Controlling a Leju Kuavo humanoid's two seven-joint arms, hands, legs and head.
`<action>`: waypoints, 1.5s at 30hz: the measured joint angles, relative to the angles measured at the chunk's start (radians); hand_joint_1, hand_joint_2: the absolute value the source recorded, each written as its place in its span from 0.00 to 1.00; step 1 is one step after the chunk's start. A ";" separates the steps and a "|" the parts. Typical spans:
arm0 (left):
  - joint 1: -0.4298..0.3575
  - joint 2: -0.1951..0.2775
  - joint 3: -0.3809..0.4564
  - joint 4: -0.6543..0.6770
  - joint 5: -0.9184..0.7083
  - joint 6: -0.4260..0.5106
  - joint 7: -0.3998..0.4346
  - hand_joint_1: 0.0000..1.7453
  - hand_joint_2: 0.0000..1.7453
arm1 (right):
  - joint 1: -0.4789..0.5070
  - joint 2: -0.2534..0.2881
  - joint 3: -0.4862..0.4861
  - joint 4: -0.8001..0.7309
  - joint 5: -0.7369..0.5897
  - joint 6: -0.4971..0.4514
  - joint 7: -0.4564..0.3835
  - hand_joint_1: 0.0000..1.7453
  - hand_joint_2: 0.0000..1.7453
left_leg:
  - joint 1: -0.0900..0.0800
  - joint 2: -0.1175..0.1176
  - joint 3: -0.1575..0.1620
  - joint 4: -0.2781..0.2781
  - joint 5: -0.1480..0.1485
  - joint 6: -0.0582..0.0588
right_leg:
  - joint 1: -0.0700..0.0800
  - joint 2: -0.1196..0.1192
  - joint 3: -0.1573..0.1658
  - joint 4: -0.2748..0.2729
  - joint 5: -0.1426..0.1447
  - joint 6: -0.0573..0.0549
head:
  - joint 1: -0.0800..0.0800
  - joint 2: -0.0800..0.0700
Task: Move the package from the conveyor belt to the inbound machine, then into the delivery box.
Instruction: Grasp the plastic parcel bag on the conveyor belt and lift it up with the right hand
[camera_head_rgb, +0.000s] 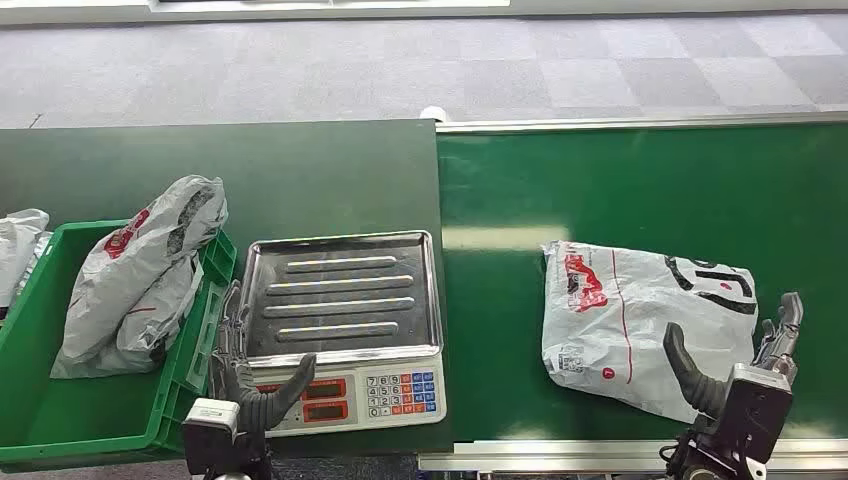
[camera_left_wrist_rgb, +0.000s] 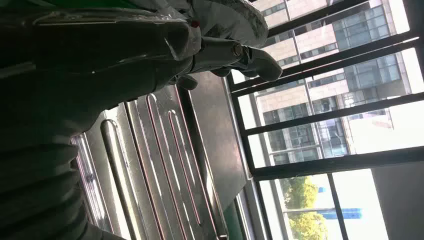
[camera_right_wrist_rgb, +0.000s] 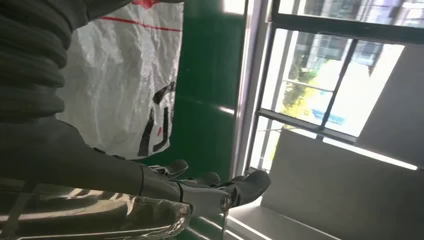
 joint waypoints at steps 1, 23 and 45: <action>0.000 0.001 -0.001 0.000 0.003 0.001 0.000 0.00 1.00 | -0.011 -0.005 -0.004 0.020 0.024 -0.001 0.029 0.00 1.00 | 0.000 0.000 0.000 0.000 0.000 0.000 | 0.000 0.000 0.000 0.000 0.000 0.000 | 0.000 0.000; -0.011 0.009 -0.035 0.017 0.020 0.029 0.020 0.00 1.00 | -0.279 -0.135 -0.032 0.668 0.298 0.212 0.301 1.00 1.00 | 0.000 -0.001 0.000 0.000 0.000 0.000 | 0.000 -0.001 0.000 0.000 0.000 0.000 | 0.000 0.000; -0.010 0.018 -0.061 -0.006 0.014 0.042 -0.051 0.00 1.00 | -0.067 -0.044 0.008 0.060 0.084 -0.045 -0.078 1.00 1.00 | 0.000 -0.003 -0.001 0.000 0.000 0.000 | 0.000 -0.002 0.000 0.000 -0.001 0.001 | 0.000 0.000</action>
